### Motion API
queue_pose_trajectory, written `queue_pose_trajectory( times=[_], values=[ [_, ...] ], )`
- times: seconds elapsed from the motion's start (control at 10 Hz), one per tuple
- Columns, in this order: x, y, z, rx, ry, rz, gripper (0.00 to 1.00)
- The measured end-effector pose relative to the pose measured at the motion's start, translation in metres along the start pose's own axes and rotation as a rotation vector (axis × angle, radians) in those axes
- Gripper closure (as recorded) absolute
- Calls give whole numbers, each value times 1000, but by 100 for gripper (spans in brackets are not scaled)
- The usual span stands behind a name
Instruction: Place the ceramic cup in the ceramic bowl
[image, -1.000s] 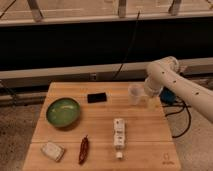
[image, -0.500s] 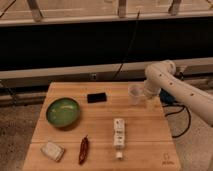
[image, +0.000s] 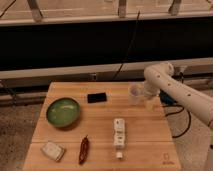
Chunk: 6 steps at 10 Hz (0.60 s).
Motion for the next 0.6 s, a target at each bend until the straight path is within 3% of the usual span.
queue_pose_trajectory(
  times=[0.3,0.6],
  values=[
    [0,-1,4,1,-12,-9,20],
    [2,-2,6,2,-24,-16,36]
  ],
)
